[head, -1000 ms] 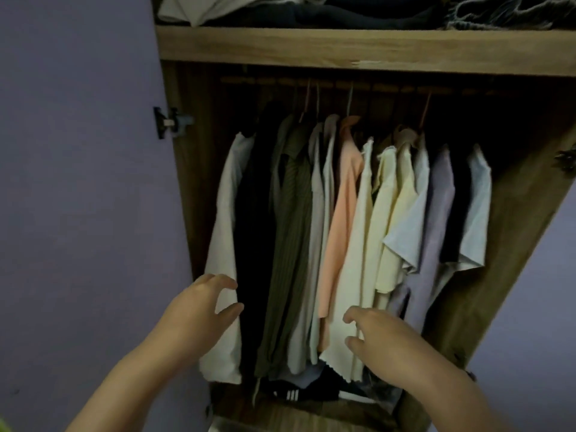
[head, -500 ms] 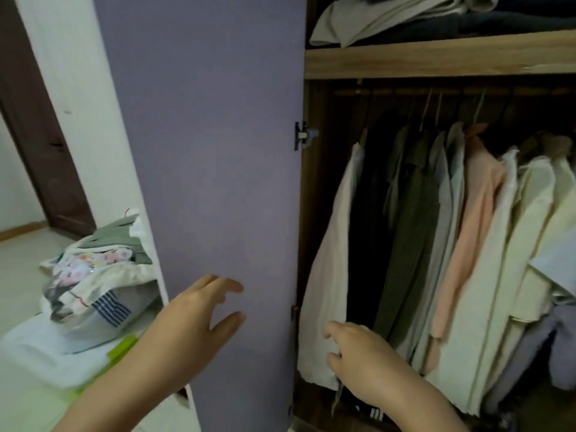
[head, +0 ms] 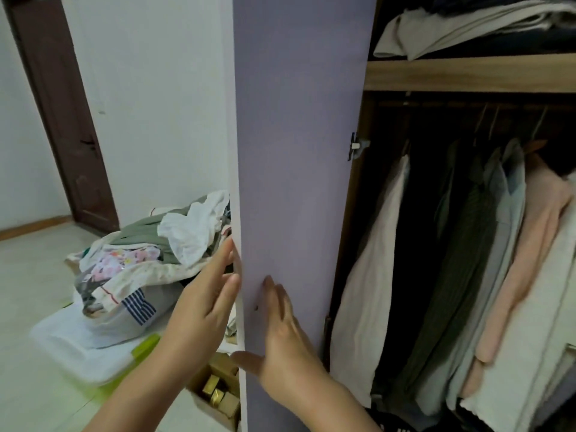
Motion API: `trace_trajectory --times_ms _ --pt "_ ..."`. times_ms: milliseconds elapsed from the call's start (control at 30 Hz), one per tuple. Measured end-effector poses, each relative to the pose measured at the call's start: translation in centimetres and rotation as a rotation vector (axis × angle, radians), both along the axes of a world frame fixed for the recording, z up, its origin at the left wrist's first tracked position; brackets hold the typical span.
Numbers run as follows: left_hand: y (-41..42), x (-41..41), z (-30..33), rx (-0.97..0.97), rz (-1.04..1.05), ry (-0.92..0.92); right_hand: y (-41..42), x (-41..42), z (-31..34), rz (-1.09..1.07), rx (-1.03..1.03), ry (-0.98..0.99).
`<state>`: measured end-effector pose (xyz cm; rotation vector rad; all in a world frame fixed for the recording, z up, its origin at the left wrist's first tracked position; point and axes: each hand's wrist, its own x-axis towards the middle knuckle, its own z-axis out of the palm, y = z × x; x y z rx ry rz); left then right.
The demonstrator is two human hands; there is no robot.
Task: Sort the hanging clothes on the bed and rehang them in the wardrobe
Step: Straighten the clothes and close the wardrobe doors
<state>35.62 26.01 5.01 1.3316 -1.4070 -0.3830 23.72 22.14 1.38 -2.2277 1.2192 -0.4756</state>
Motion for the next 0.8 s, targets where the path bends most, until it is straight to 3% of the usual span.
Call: trace_trajectory --times_ms 333,600,800 --pt "0.9 -3.6 -0.6 -0.036 -0.259 -0.031 1.3 -2.4 -1.0 -0.283 -0.200 -0.067" --pt "-1.7 -11.7 -0.5 -0.097 -0.423 -0.160 1.6 -12.8 -0.1 -0.337 0.009 -0.173" --pt "-5.5 -18.8 -0.2 -0.216 -0.382 -0.350 -0.9 -20.3 -0.6 -0.407 0.098 -0.205"
